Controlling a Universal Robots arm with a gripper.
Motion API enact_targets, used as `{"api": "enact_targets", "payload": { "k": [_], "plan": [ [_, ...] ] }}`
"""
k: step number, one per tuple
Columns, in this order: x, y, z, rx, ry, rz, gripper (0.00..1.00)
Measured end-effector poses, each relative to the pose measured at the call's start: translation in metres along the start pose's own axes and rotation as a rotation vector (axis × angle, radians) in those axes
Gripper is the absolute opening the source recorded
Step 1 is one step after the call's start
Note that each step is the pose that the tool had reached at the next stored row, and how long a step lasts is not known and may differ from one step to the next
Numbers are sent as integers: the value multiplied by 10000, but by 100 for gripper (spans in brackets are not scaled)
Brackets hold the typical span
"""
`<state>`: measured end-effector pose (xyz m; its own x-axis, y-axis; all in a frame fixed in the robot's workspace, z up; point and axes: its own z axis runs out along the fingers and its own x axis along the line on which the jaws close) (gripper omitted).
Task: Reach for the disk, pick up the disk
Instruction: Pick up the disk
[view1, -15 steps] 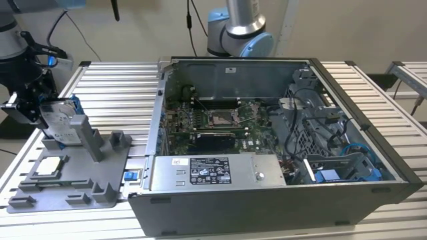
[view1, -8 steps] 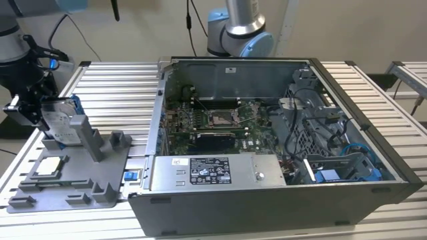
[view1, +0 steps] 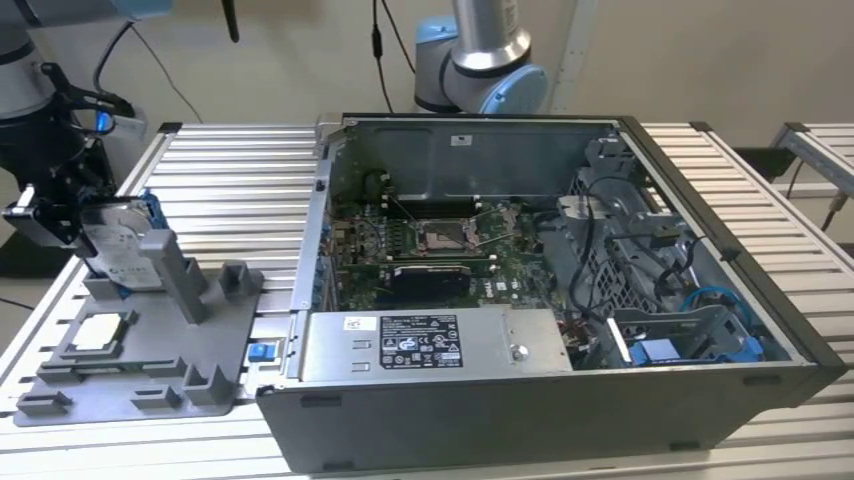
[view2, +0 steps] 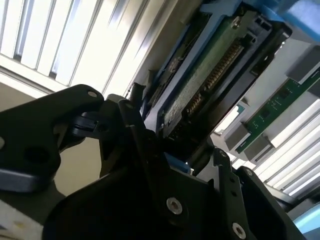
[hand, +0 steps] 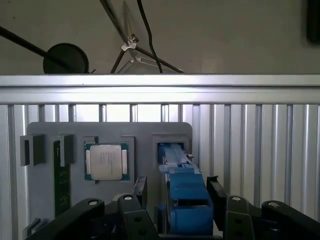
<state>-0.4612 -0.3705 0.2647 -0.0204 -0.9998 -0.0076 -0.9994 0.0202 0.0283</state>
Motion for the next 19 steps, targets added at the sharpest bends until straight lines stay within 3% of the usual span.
{"api": "enact_targets", "payload": {
  "k": [4, 5, 19],
  "plan": [
    [1, 0, -1, -3, -19, -10, 100],
    [2, 1, -2, -4, -20, -10, 0],
    [2, 1, -1, -3, -21, -14, 0]
  ]
}}
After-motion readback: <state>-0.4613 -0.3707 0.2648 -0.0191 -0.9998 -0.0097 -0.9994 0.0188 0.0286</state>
